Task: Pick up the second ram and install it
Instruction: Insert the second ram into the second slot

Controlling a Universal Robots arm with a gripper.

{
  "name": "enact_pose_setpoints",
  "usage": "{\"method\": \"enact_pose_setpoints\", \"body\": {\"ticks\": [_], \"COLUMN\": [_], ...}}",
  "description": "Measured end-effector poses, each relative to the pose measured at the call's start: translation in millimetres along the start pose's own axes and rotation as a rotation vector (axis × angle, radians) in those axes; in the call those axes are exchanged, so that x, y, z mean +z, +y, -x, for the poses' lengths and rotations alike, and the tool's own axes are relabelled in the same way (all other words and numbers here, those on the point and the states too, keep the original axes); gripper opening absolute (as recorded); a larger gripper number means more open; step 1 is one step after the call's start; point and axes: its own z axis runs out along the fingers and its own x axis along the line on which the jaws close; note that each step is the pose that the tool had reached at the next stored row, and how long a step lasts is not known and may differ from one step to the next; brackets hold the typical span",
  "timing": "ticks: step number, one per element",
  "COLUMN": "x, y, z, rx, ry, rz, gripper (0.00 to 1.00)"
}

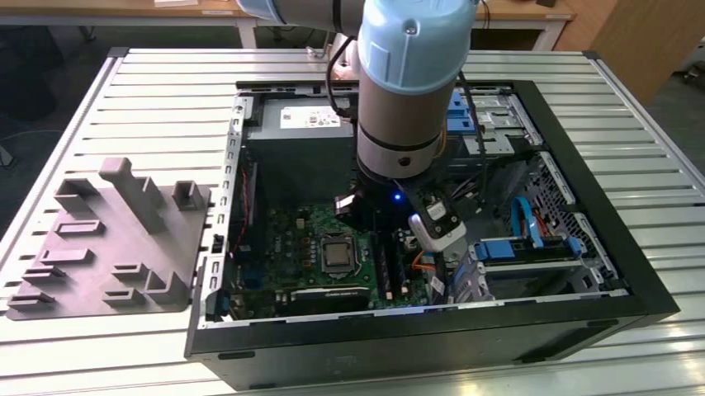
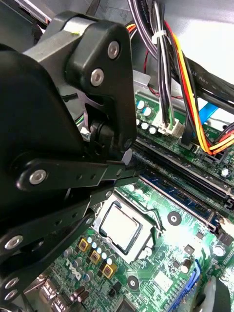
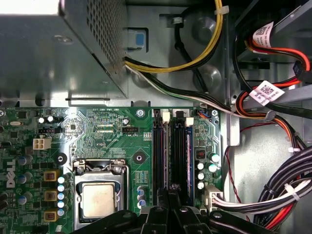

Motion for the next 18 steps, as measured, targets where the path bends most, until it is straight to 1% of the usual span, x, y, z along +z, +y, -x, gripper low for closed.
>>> {"method": "enact_pose_setpoints", "body": {"ticks": [4,6,7,8,9,11,12,14,18], "x": [0.4,1.2,1.2,0.8,0.4,0.0,-1.5,-7.1,-23.8], "y": [0.1,0.4,0.3,0.1,0.1,0.1,0.1,0.5,1.3], "z": [0.1,0.2,0.1,0.1,0.1,0.1,0.1,0.4,1.0], "rx": [0.000,0.000,0.000,0.000,0.000,0.000,0.000,0.000,0.000], "ry": [-0.0003,-0.0009,-0.0008,-0.0005,-0.0002,-0.0002,0.0000,-0.0002,-0.0002], "rz": [0.0023,0.0050,0.0050,0.0043,0.0035,0.0039,0.0034,0.0039,0.0038], "gripper": [0.11,0.13,0.18,0.18,0.25,0.25,0.25,0.25,0.25]}}
